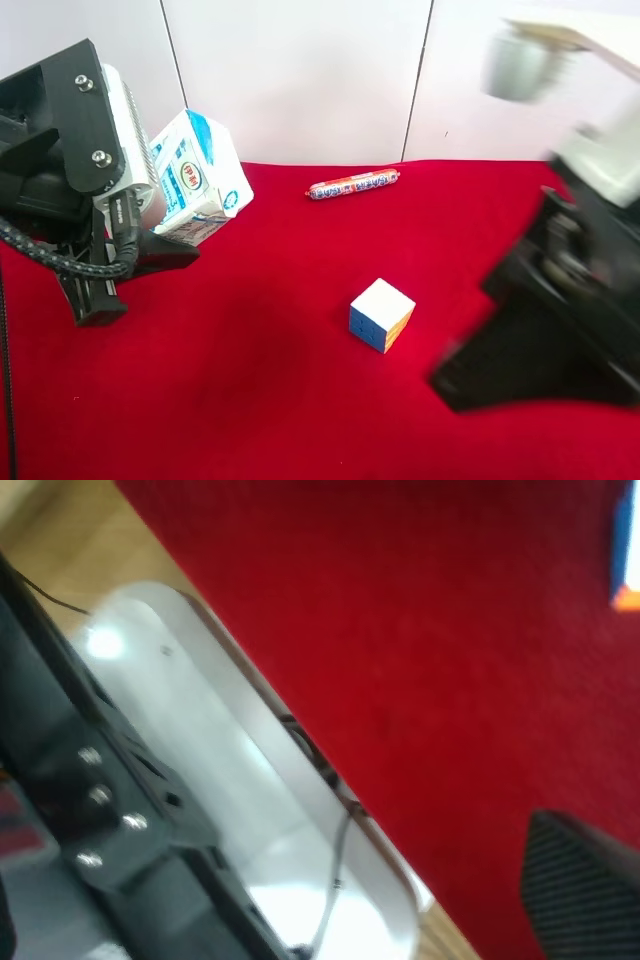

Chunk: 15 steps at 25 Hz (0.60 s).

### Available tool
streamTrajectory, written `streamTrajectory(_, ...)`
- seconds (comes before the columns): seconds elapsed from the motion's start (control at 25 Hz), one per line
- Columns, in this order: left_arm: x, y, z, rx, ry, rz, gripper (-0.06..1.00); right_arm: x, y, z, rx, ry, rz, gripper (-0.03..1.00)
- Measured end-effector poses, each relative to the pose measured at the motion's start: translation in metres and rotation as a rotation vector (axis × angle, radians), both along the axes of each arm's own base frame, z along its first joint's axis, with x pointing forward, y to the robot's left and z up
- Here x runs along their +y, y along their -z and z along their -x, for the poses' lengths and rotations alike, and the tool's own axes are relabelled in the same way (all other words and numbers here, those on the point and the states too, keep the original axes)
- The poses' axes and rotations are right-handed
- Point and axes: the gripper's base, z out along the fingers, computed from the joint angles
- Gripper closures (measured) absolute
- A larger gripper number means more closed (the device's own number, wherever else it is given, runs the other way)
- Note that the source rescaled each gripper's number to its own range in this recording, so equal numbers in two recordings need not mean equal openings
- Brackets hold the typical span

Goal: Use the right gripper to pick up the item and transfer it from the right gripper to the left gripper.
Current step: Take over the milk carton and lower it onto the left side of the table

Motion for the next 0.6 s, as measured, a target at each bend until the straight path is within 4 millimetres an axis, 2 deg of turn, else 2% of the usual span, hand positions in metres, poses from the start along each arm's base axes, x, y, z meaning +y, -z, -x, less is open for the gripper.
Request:
streamTrajectory(0.4, 0.0, 0.0, 0.0, 0.0, 0.0, 0.0, 0.94, -0.079, 0.007, 0.064, -0.347, 0.071, -0.01, -0.03)
streamTrajectory(0.6, 0.0, 0.0, 0.0, 0.0, 0.0, 0.0, 0.94, -0.102, 0.029, 0.082, -0.413, 0.178, -0.055, -0.03)
